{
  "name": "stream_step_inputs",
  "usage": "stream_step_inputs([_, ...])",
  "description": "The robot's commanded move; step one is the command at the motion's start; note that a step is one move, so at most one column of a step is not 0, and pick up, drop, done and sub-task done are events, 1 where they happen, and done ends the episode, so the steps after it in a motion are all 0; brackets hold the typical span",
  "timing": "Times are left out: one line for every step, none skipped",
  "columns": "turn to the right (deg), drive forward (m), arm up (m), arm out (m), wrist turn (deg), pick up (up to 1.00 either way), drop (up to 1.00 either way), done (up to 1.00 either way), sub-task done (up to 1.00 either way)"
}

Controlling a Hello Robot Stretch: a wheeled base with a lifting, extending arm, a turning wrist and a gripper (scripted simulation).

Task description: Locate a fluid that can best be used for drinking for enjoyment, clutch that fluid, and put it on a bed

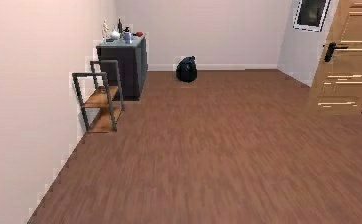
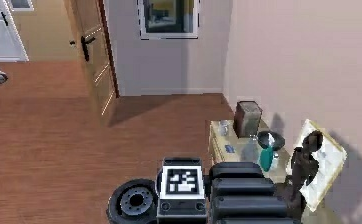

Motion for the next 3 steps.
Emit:
stream_step_inputs([0.0,0.15,0.00,0.00,0.0,0.00,0.00,0.00,0.00])
stream_step_inputs([45.0,0.00,0.00,0.00,0.0,0.00,0.00,0.00,0.00])
stream_step_inputs([9.0,0.00,0.00,0.00,0.0,0.00,0.00,0.00,0.00])
